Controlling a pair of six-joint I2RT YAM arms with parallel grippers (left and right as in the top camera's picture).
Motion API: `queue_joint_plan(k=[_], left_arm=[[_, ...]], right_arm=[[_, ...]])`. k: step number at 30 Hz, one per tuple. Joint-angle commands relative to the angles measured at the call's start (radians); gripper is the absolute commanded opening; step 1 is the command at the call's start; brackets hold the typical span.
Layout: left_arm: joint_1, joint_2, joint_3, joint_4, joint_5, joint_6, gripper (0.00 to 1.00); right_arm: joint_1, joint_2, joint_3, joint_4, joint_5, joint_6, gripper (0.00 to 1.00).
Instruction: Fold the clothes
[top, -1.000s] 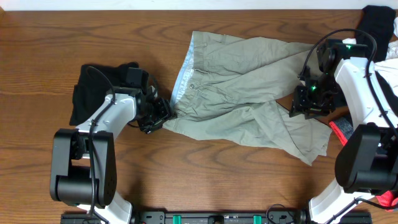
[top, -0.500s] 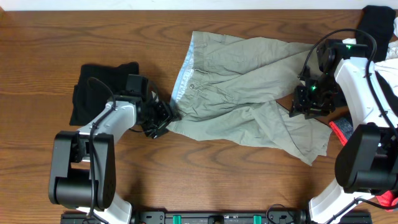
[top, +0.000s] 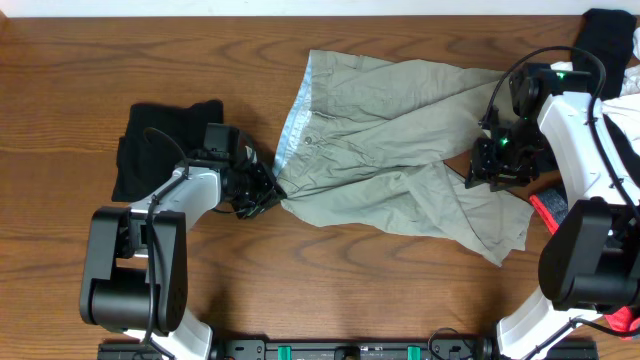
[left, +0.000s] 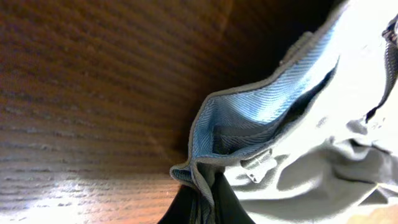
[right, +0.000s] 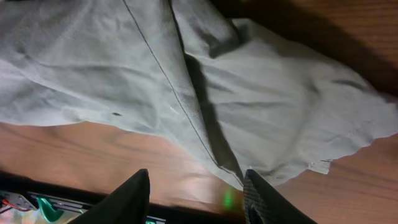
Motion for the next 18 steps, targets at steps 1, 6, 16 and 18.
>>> queue_joint_plan(k=[1, 6, 16, 18], left_arm=[[0.004, -0.047, -0.005, -0.026, -0.045, 0.069, 0.06], [0.024, -0.208, -0.005, -0.121, -0.241, 0.135, 0.06], [0.028, -0.365, -0.005, -0.163, -0.492, 0.135, 0.06], [0.028, -0.363, -0.005, -0.171, -0.514, 0.13, 0.06]], right_arm=[[-0.001, 0.0, 0.0, 0.005, -0.006, -0.013, 0.47], [-0.02, 0.0, 0.0, -0.007, -0.008, -0.013, 0.47], [0.065, 0.0, -0.063, -0.035, -0.038, -0.042, 0.48], [0.103, 0.0, -0.091, 0.003, -0.026, -0.042, 0.48]])
